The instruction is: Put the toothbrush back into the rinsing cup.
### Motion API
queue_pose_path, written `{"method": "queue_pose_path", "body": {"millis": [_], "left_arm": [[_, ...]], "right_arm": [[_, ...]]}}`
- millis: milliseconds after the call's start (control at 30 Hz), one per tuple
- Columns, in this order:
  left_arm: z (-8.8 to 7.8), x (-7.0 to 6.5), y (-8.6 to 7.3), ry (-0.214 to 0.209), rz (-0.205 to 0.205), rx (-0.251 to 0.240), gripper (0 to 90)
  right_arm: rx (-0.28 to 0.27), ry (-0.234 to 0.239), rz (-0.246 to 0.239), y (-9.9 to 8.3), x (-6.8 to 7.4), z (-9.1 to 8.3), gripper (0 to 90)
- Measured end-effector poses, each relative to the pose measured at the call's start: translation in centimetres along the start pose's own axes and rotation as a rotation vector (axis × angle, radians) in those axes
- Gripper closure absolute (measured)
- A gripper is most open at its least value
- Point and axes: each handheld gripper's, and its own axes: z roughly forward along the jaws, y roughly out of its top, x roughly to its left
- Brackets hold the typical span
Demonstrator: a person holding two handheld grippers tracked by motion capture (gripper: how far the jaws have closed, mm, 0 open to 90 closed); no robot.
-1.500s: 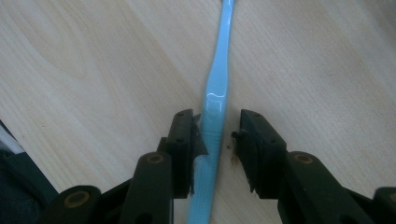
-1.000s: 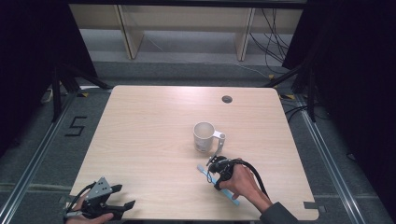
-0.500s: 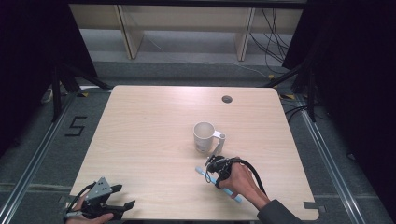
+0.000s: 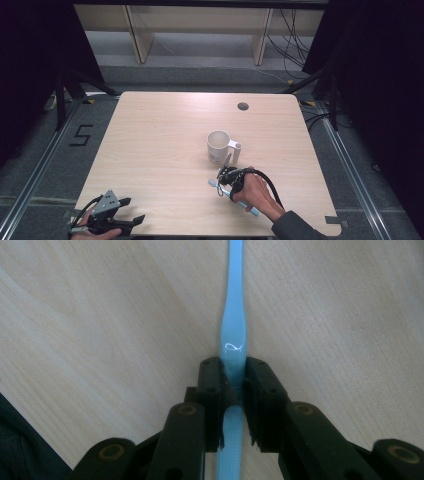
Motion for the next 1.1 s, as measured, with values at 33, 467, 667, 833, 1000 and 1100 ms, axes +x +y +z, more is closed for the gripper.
{"method": "queue_pose_path", "body": {"millis": [33,467,667,833,1000,1100], "left_arm": [[0.0,0.01,-0.01,0.001,0.0,-0.001,20.4],[-0.02,0.15,0.0,-0.002,0.021,0.011,21.6],[0.0,0.02,-0.01,-0.001,0.001,-0.003,22.0],[-0.06,0.03,0.04,-0.002,0.003,0.002,22.0],[0.0,0.02,0.0,-0.003,0.001,-0.002,22.0],[-0.01,0.02,0.0,-0.003,0.002,-0.004,21.9]], "right_arm": [[0.0,0.0,0.0,0.0,-0.01,0.0,78.2],[0.02,-0.009,0.002,0.17,0.06,-0.02,78.6],[0.013,0.005,-0.016,0.22,-0.14,0.06,79.1],[0.01,0.012,-0.021,0.24,-0.19,0.04,79.2],[-0.01,0.022,-0.018,0.17,-0.36,-0.32,79.2],[-0.028,0.029,0.005,0.17,-0.38,-0.91,79.3]]}}
